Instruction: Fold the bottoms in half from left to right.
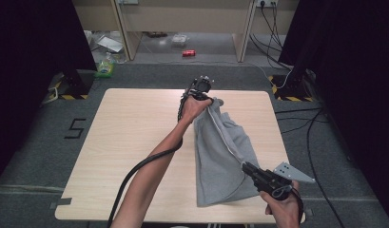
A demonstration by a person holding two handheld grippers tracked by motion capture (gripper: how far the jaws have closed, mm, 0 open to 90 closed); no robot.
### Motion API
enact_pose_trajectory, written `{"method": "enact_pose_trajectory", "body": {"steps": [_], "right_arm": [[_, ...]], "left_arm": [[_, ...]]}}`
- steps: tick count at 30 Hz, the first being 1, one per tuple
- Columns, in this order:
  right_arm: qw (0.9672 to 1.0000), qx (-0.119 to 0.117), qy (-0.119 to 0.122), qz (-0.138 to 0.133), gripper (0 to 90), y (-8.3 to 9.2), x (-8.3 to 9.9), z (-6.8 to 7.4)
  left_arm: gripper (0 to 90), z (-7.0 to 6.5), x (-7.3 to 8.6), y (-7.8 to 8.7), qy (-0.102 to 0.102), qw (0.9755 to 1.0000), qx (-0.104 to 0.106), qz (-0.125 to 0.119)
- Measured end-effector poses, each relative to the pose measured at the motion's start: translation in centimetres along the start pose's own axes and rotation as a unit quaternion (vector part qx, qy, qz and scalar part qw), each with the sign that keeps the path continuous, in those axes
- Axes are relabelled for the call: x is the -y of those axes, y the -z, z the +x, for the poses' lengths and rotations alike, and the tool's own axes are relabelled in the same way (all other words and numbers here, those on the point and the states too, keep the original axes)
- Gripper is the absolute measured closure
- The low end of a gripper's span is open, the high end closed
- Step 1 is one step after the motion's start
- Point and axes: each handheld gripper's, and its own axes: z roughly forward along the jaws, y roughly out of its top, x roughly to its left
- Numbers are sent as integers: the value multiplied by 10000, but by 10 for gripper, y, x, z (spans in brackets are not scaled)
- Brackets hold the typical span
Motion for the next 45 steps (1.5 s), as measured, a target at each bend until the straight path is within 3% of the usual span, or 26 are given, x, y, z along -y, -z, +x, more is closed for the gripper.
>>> {"method": "enact_pose_trajectory", "body": {"steps": [6, 17, 30, 35, 41, 45], "right_arm": [[9997, 175, -166, 78, 843, 6, 9, -10], [9985, 485, -134, 213, 842, 14, 21, -18], [9974, 619, -177, 320, 842, 17, 28, -23], [9963, 723, -270, 380, 841, 20, 34, -29], [9958, 756, -270, 434, 841, 20, 36, -29], [9955, 796, -274, 445, 842, 21, 36, -31]], "left_arm": [[824, -8, -1, -11, 40, 10000, 60, -1], [820, -20, 1, -26, 162, 9997, 170, -18], [800, -32, 3, -44, 208, 9994, 261, -37], [743, -36, 4, -46, 187, 9991, 374, -92], [593, -34, 5, -43, 318, 9980, 478, -251], [579, -33, 7, -40, 287, 9981, 502, -225]]}}
